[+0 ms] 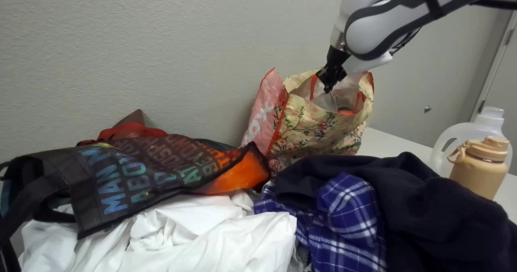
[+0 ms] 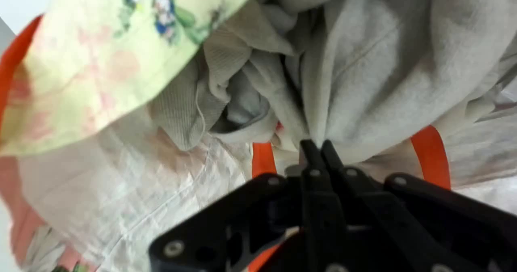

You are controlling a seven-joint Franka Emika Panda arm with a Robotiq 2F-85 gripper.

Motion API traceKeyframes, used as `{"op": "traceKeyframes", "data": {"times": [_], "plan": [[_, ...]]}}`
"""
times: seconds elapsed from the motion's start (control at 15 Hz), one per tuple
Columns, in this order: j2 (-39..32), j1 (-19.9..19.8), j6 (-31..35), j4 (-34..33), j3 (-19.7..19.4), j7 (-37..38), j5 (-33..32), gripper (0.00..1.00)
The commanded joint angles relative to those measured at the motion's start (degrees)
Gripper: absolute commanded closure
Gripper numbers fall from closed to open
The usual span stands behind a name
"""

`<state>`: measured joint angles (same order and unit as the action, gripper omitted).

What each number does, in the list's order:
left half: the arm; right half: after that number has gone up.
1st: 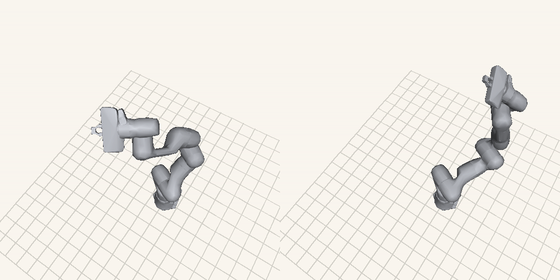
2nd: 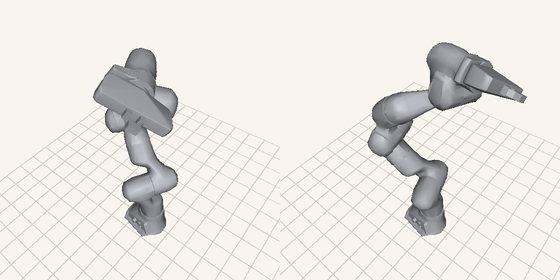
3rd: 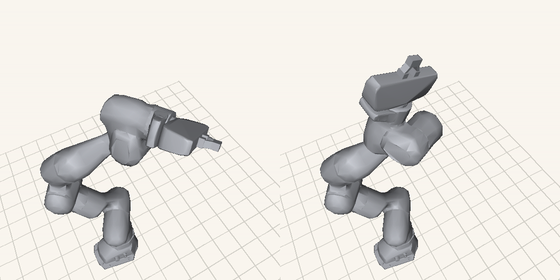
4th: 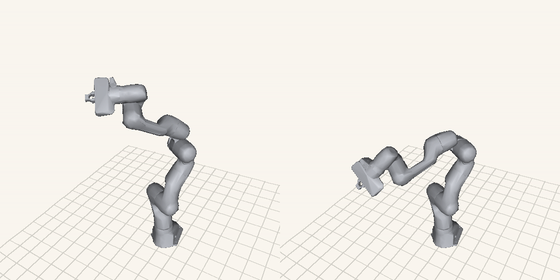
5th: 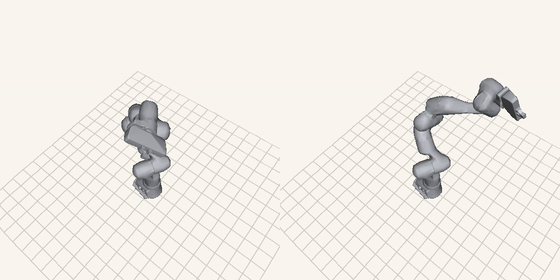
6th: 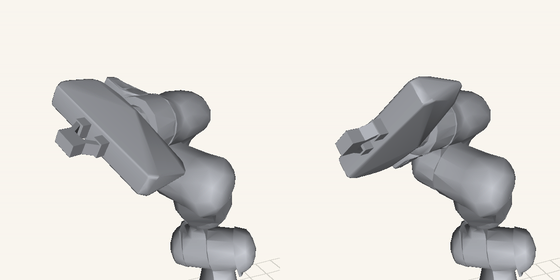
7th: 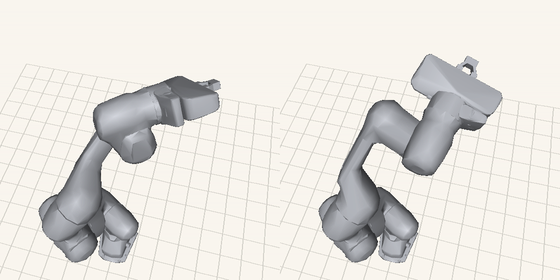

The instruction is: Take the grey clothing out of the pink bag

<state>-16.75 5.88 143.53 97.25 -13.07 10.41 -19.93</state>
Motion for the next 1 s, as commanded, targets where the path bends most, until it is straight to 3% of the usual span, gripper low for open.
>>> {"op": "traceKeyframes", "data": {"times": [0.0, 0.53, 0.67, 0.93], "plan": [[7.31, -3.72, -4.78, 0.98, 4.82, -7.42, 4.79, 0.99], [17.54, -6.66, -12.73, -7.26, 8.82, -20.71, 14.03, 0.99], [19.56, -6.45, -17.84, -11.56, 9.09, -23.53, 15.4, 0.99], [23.18, -5.69, -35.93, -21.48, 8.64, -26.14, 13.94, 0.98]]}}
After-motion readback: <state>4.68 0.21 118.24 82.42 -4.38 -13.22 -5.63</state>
